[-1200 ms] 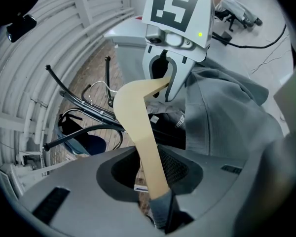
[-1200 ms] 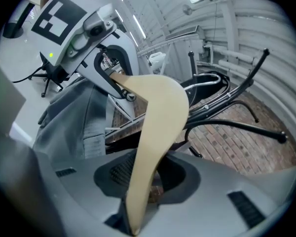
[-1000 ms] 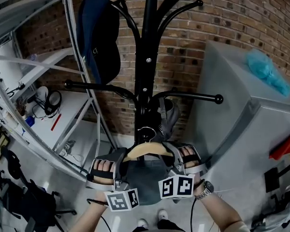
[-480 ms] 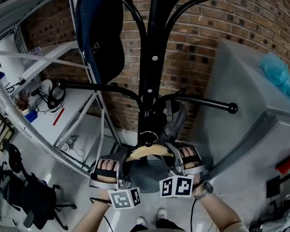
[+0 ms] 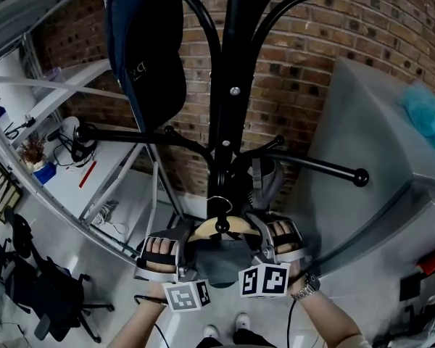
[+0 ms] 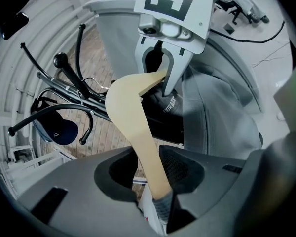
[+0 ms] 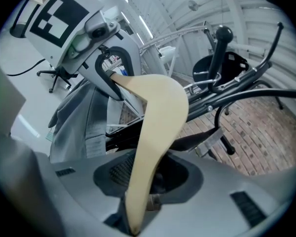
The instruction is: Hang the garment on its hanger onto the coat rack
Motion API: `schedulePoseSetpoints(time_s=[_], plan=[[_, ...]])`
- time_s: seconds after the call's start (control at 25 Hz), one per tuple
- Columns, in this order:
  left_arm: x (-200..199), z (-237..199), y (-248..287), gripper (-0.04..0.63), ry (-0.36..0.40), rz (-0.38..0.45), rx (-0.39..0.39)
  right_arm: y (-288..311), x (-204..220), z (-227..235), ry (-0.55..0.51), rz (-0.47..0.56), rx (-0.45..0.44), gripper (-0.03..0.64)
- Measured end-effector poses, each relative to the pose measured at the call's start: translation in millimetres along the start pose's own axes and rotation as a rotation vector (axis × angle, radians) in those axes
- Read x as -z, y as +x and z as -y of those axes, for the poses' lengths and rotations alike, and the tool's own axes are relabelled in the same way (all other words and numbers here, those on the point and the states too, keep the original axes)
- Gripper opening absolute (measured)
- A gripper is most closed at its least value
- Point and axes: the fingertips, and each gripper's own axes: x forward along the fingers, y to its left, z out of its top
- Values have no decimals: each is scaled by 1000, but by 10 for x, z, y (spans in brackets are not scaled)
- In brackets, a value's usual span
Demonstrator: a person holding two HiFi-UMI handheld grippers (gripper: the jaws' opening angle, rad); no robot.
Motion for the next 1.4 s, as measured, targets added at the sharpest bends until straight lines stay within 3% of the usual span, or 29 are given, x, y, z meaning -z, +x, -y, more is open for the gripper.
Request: schedulePoseSetpoints(time_s=[0.28, 0.52, 0.96, 1.16, 1.4], plan=[[-20, 35, 114, 120, -10, 11, 5, 48, 34, 49, 2, 8, 7, 127], [-14, -10, 149, 149, -46, 25, 14, 34, -19, 91, 6, 28, -6, 200], [7, -25, -27, 153, -56, 61, -28, -143, -16, 141, 12, -4, 88, 207], [-4, -92, -173, 171, -128, 136, -71, -301, -53, 141, 95, 19, 119, 207], [-51, -80, -443, 199, -234, 241, -57, -635, -151, 38, 338, 100, 143, 206]])
